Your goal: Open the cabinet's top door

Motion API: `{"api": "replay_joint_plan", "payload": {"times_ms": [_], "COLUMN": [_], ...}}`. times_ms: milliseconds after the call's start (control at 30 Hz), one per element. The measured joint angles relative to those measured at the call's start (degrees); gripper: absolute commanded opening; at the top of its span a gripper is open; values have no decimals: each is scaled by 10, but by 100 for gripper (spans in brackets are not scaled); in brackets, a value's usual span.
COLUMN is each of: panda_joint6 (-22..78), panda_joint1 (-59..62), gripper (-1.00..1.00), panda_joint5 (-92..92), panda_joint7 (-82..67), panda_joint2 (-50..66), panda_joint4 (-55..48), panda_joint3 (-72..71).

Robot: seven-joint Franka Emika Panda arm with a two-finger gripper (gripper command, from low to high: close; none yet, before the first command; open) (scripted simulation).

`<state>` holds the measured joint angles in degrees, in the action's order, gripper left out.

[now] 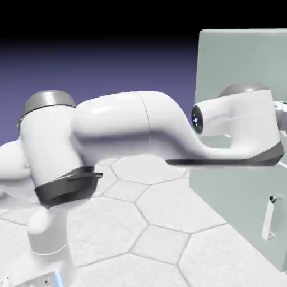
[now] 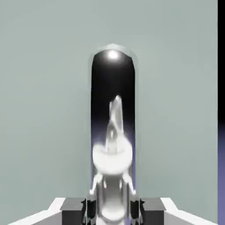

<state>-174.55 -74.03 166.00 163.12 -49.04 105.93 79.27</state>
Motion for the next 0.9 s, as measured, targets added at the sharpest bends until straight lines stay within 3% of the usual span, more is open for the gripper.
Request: {"api": "replay_joint_plan", "payload": {"times_ms": [900], "panda_joint6": [169], "panda_joint1": [561], "gripper": [-100], "panda_joint5": [-213], "panda_joint7": [23], "panda_joint2": [9], "panda_joint4": [386], "panda_joint3": [-438]}}
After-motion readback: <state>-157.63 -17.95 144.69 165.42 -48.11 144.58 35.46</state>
